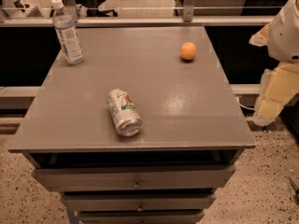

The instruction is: Move 7up can near blue plastic bottle

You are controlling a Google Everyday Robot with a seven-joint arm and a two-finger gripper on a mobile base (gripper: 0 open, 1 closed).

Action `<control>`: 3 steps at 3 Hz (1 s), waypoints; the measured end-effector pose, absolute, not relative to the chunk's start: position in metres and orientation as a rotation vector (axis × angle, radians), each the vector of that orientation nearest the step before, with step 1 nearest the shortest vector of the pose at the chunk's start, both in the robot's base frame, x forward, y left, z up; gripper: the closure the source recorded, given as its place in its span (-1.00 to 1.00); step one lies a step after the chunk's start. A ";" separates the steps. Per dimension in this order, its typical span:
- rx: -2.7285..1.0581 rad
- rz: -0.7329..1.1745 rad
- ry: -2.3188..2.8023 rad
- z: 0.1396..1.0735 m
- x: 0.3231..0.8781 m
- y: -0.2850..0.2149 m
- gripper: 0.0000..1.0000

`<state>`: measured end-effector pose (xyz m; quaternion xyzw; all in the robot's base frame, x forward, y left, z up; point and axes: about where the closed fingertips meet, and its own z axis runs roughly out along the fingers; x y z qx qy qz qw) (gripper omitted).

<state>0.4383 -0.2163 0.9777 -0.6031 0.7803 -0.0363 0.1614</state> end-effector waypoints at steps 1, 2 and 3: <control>-1.721 -0.104 2.227 0.978 0.438 -0.216 -1.00; -1.710 -0.060 2.206 0.976 0.445 -0.190 -1.00; -1.672 0.000 2.206 0.976 0.459 -0.143 -1.00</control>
Offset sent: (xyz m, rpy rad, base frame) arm 0.0170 0.0628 -0.0095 0.0947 0.0179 0.0210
